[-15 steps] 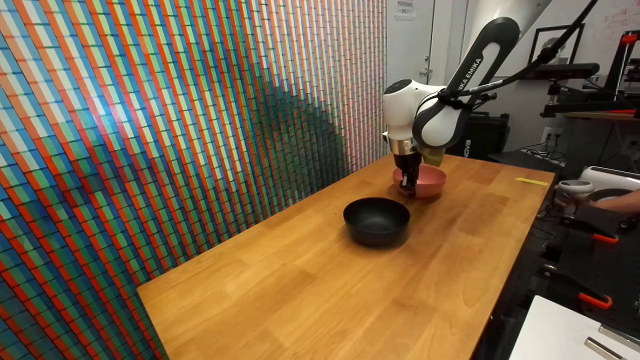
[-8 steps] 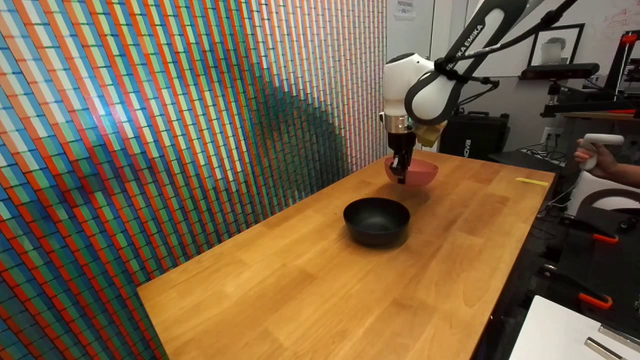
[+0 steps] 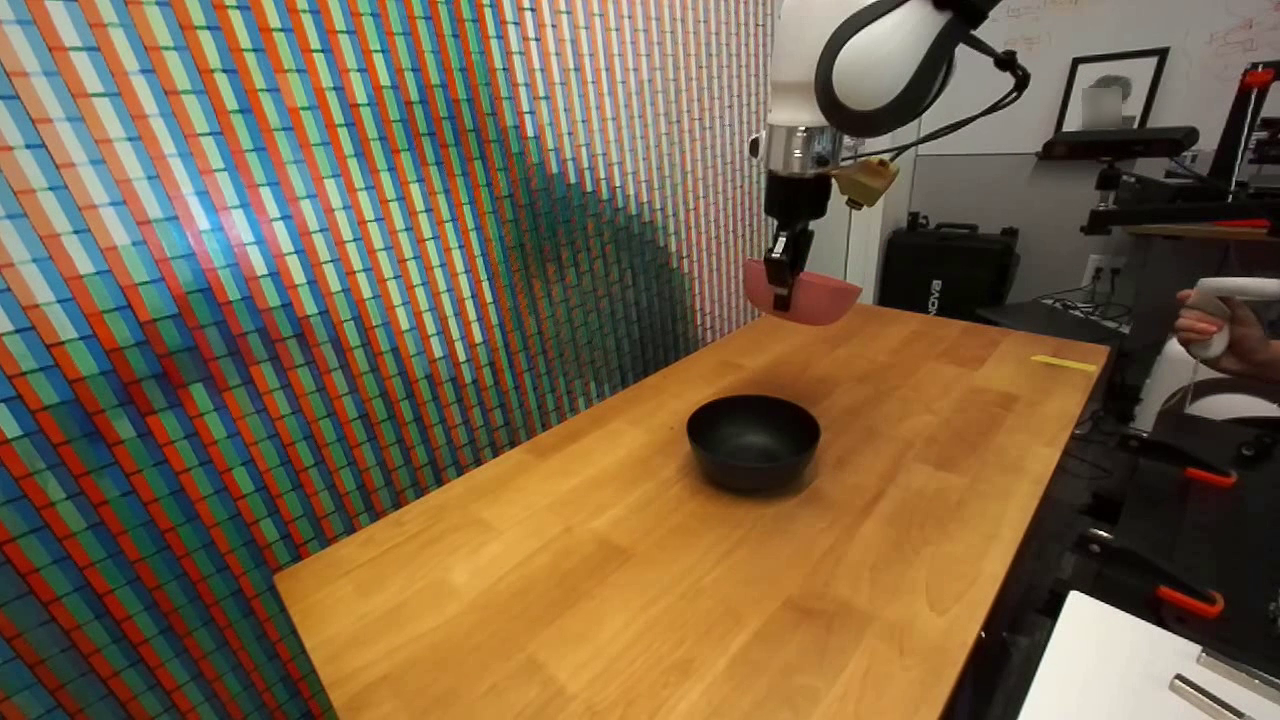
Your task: Put the pink bowl on top of the black bowl
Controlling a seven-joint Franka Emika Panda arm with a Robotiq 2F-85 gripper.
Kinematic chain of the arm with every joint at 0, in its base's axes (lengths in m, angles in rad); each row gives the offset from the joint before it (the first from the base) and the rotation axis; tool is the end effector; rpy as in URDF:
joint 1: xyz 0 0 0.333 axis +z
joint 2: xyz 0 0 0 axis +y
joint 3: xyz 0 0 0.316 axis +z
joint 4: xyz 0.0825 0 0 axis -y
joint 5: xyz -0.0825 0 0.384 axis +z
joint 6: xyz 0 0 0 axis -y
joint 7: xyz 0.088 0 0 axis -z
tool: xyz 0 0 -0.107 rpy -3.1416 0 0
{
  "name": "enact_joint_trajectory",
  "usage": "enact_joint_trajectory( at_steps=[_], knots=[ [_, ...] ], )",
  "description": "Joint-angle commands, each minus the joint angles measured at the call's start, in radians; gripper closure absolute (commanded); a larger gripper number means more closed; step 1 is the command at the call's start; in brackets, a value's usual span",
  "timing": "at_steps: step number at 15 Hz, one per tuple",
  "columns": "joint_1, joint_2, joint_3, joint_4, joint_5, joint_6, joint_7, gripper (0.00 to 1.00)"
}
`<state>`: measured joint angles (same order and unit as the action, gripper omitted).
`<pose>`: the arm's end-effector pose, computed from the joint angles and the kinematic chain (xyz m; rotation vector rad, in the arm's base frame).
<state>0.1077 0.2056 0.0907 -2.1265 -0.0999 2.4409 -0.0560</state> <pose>0.5681 0.1131 0.3240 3.0538 0.4996 0.1757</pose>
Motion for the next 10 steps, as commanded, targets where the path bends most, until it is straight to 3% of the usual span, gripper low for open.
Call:
enact_joint_trajectory(
  at_steps=[1, 10],
  knots=[
    [0.018, -0.062, 0.050, -0.056, 0.052, -0.015, -0.046, 0.98],
    [0.139, -0.029, 0.133, -0.097, -0.043, 0.005, 0.001, 0.98]
  ],
)
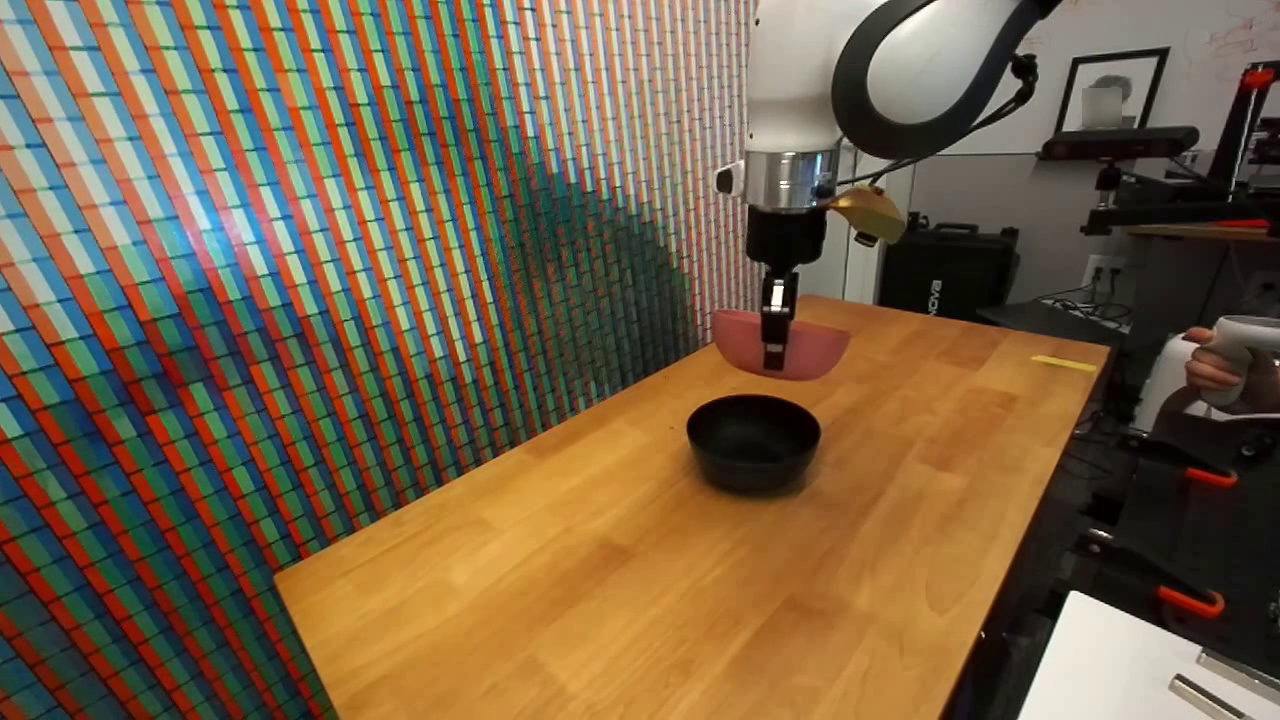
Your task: Put the pink bowl on top of the black bowl
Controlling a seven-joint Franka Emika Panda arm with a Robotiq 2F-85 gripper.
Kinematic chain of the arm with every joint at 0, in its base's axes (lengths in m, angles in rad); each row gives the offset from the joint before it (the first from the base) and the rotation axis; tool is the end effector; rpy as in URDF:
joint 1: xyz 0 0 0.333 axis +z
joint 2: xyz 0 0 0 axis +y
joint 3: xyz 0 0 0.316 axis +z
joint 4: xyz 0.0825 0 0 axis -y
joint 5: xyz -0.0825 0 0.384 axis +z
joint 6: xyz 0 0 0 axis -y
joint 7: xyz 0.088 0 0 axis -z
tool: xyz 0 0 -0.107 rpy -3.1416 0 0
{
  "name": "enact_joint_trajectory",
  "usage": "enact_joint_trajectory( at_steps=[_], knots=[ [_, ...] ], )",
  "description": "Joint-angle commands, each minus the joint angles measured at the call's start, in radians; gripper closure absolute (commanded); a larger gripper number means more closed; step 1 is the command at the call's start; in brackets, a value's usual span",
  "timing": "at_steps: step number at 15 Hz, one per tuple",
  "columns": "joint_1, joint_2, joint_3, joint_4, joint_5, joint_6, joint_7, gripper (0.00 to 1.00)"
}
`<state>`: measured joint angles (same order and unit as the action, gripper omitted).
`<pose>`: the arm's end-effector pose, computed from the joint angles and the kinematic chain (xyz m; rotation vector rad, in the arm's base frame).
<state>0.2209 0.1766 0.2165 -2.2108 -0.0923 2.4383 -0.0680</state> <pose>0.5016 0.2335 0.3061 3.0009 0.8789 0.0932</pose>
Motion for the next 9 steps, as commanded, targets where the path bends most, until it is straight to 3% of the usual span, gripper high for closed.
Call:
enact_joint_trajectory(
  at_steps=[1, 5, 9],
  knots=[
    [0.040, 0.010, 0.002, -0.014, -0.095, 0.018, 0.033, 0.98],
    [0.077, 0.067, -0.026, 0.003, -0.290, 0.035, 0.127, 0.98],
    [0.095, 0.122, -0.051, 0.012, -0.399, 0.063, 0.194, 0.98]
  ],
)
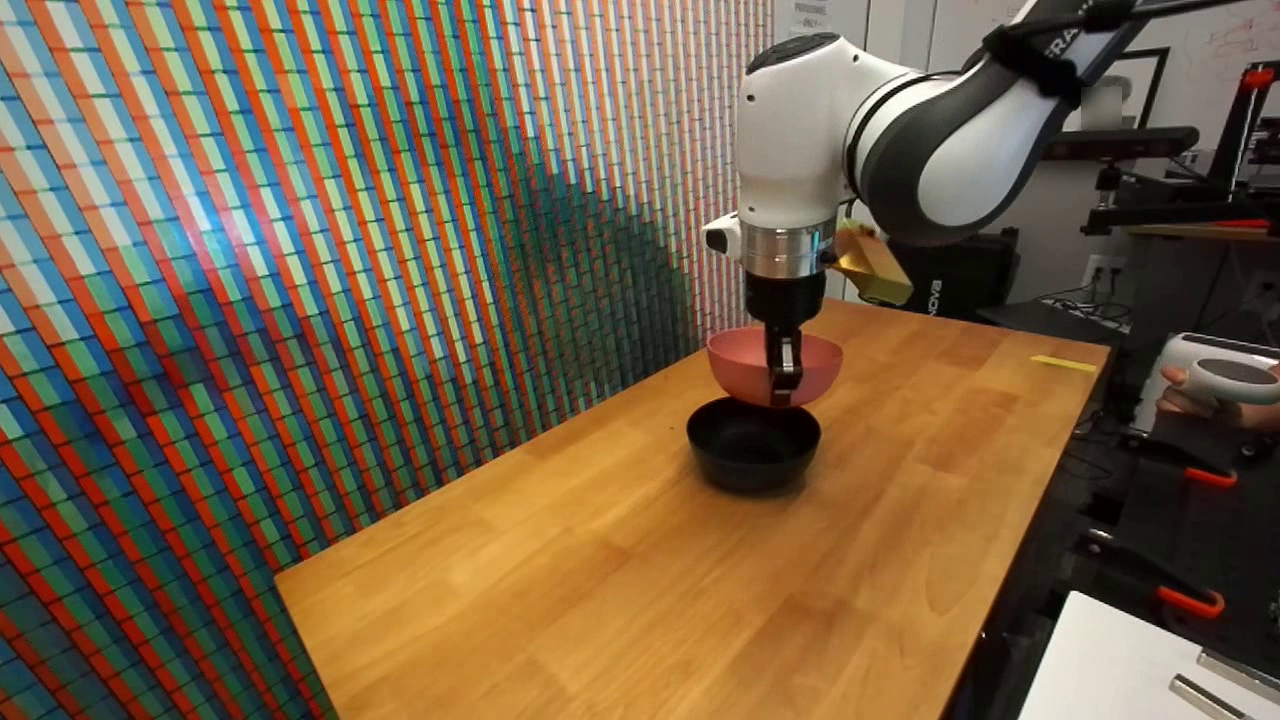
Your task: Put the pink bowl on top of the black bowl
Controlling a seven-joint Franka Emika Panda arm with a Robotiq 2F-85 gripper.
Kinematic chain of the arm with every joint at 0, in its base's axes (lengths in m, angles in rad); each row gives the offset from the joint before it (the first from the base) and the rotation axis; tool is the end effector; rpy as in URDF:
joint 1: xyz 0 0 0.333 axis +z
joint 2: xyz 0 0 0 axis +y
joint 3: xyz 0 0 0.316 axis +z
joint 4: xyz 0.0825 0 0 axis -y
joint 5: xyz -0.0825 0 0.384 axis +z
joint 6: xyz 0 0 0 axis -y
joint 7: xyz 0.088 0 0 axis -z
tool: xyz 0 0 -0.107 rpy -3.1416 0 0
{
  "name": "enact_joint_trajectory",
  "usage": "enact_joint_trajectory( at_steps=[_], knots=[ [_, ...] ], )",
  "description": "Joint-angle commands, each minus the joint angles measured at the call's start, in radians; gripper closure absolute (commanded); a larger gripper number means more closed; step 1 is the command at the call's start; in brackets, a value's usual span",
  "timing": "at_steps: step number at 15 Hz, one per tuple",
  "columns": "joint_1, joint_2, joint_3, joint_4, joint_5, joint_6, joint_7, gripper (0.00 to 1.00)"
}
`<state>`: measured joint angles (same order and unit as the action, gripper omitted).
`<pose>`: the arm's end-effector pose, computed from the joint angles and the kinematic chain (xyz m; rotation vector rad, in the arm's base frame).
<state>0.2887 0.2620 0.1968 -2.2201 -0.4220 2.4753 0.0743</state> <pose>0.4853 0.2576 0.2590 2.7429 1.0599 0.0935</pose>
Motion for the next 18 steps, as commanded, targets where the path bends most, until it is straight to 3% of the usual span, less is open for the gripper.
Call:
enact_joint_trajectory(
  at_steps=[1, 8, 10, 11, 13, 18],
  knots=[
    [0.029, 0.046, -0.033, 0.021, -0.077, 0.032, 0.056, 0.98],
    [0.047, 0.090, -0.022, 0.021, -0.044, 0.064, 0.039, 0.98],
    [0.057, 0.098, -0.024, 0.026, -0.047, 0.061, 0.038, 0.94],
    [0.060, 0.100, -0.023, 0.029, -0.044, 0.057, 0.036, 0.69],
    [0.064, 0.099, -0.024, 0.033, -0.043, 0.057, 0.034, 0.65],
    [0.057, 0.081, -0.030, 0.032, -0.042, 0.051, 0.029, 0.27]
  ],
)
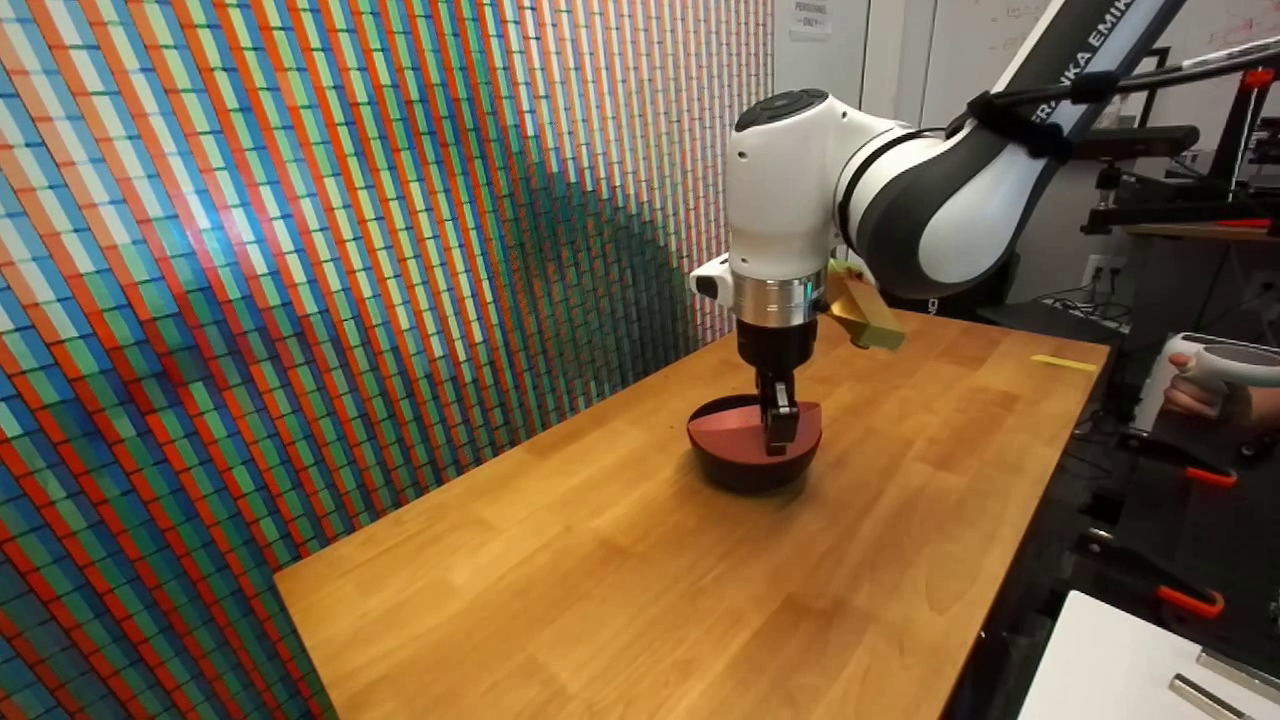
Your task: Put the pink bowl on top of the black bowl
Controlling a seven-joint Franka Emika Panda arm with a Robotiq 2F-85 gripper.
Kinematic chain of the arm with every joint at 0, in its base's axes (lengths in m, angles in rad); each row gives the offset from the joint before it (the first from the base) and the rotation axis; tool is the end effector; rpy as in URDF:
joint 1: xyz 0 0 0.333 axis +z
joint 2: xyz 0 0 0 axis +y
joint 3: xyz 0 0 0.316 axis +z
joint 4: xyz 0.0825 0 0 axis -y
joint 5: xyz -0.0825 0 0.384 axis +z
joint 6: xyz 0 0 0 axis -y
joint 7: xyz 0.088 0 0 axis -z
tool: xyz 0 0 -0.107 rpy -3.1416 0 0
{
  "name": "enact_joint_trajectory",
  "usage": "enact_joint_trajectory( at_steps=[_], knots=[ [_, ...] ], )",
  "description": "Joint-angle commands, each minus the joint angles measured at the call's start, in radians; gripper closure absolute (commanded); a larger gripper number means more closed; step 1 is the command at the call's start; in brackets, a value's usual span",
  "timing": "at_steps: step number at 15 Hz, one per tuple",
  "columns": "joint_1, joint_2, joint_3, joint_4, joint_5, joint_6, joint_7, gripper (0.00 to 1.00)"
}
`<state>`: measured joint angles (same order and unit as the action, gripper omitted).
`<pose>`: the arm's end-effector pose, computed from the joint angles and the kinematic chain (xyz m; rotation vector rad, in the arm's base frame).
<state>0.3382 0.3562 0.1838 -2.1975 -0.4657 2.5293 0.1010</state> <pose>0.4777 0.2813 0.2205 2.7185 1.1406 0.0802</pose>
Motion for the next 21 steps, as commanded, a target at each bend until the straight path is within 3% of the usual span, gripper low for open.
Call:
enact_joint_trajectory(
  at_steps=[1, 4, 13, 18, 21],
  knots=[
    [0.006, -0.018, -0.021, 0.008, -0.001, -0.002, 0.002, 0.21],
    [-0.005, -0.046, -0.050, -0.012, -0.020, -0.008, 0.007, 0.01],
    [-0.152, -0.198, -0.055, -0.062, 0.195, -0.104, -0.132, 0.00],
    [-0.215, -0.294, -0.046, -0.018, 0.468, -0.262, -0.299, 0.00],
    [-0.234, -0.370, -0.072, 0.011, 0.509, -0.365, -0.331, 0.00]
  ],
)
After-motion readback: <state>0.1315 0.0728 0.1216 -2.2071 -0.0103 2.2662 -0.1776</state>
